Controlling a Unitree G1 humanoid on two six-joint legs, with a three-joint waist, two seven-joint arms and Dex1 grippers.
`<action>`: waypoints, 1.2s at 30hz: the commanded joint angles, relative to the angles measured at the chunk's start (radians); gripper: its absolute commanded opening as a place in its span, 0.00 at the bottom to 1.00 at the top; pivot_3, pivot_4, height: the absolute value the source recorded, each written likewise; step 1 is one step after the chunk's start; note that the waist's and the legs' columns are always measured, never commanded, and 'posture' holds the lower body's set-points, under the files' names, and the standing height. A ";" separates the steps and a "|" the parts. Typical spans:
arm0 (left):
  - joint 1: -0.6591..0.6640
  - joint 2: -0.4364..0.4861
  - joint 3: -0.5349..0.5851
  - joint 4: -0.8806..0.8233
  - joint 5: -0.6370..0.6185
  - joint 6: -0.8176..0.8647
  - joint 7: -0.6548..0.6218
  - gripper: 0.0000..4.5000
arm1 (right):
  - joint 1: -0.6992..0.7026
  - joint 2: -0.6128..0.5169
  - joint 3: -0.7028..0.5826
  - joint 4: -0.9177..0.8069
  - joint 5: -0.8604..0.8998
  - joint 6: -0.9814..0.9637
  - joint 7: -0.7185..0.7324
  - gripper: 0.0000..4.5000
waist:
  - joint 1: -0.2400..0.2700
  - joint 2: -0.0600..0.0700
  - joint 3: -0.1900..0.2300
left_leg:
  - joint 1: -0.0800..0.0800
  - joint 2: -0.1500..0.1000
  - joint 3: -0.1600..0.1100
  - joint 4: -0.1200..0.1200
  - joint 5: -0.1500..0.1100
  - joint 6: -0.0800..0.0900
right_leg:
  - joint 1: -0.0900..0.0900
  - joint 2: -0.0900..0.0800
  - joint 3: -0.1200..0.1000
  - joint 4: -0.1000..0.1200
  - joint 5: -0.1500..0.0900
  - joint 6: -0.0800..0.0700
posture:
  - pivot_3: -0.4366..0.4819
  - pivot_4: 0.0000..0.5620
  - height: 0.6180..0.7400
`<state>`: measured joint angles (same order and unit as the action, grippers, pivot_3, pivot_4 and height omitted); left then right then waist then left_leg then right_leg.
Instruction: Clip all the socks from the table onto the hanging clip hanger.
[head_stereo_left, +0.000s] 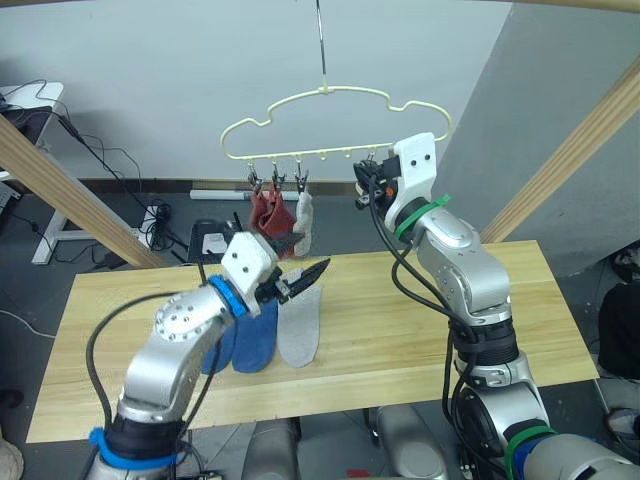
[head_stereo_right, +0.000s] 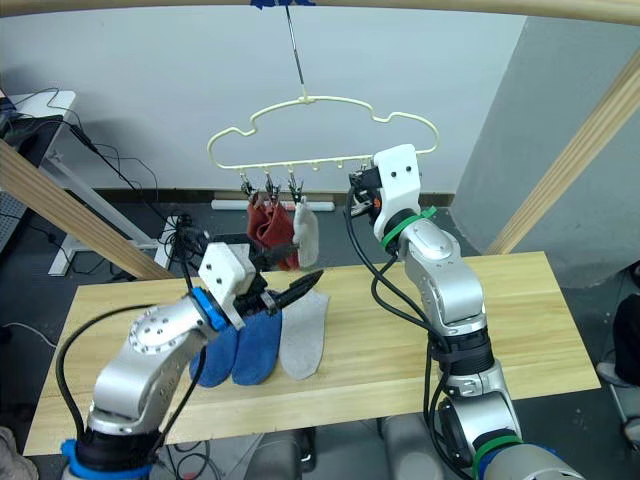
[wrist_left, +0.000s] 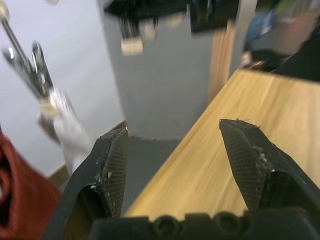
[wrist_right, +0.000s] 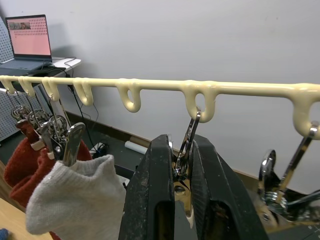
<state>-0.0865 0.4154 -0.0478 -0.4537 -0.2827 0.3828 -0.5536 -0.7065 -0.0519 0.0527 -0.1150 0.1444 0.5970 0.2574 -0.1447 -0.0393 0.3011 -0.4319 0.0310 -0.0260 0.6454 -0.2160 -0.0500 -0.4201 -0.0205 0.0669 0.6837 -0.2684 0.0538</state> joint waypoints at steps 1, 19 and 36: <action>0.056 -0.071 -0.053 -0.006 0.060 0.019 0.115 0.96 | -0.027 0.003 -0.015 -0.021 0.024 -0.016 0.002 0.02 | 0.001 0.000 0.000 | 0.000 0.000 0.000 0.000 0.000 0.000 | 0.000 0.000 0.000 0.000 0.000 0.000 | 0.26 0.46 1.00; -0.087 -0.287 -0.049 0.476 0.247 0.008 0.404 1.00 | -0.023 -0.010 -0.010 -0.058 0.043 0.046 -0.003 0.02 | -0.004 0.000 0.000 | 0.000 -0.001 0.001 0.000 0.002 0.003 | 0.000 0.001 0.000 0.000 0.003 0.001 | 0.21 0.50 1.00; -0.134 -0.242 -0.088 0.593 0.307 0.077 0.358 0.43 | -0.032 0.015 -0.013 -0.051 0.054 0.049 -0.018 0.02 | -0.014 0.000 0.000 | 0.000 -0.001 0.001 0.001 0.002 0.003 | 0.000 0.001 0.000 -0.001 0.004 0.001 | 0.20 0.50 1.00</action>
<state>-0.2413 0.1682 -0.1291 0.1287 0.0139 0.4386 -0.1884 -0.7219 -0.0418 0.0449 -0.1165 0.1802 0.6538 0.2424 -0.1589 -0.0390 0.3009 -0.4320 0.0299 -0.0252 0.6462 -0.2138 -0.0467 -0.4198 -0.0200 0.0668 0.6831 -0.2649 0.0553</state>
